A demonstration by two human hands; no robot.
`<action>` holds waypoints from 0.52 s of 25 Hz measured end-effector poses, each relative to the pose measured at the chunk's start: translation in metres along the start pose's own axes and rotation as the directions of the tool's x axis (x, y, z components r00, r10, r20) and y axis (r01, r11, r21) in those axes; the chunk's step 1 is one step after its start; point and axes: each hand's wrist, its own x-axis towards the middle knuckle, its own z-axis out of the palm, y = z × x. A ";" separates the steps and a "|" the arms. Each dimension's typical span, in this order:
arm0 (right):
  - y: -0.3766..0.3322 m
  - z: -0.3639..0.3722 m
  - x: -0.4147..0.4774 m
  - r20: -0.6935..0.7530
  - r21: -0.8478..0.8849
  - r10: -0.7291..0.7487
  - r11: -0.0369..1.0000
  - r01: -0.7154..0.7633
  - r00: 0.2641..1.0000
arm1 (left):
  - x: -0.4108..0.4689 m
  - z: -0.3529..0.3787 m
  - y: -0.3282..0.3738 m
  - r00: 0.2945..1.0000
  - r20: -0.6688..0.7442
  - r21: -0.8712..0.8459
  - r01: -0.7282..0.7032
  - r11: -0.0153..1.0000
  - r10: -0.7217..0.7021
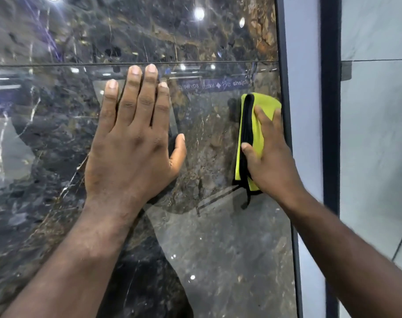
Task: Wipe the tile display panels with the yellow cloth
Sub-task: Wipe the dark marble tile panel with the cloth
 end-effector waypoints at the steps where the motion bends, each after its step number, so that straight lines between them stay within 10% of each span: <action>1: -0.007 0.005 0.002 -0.014 -0.019 -0.045 0.999 0.044 0.999 | 0.000 0.000 0.000 1.000 0.004 0.000 -0.001 1.000 0.001; 13: -0.009 0.026 -0.007 0.003 -0.236 -0.183 0.955 0.179 0.983 | -0.002 0.002 0.002 1.000 0.017 0.053 0.013 0.998 -0.014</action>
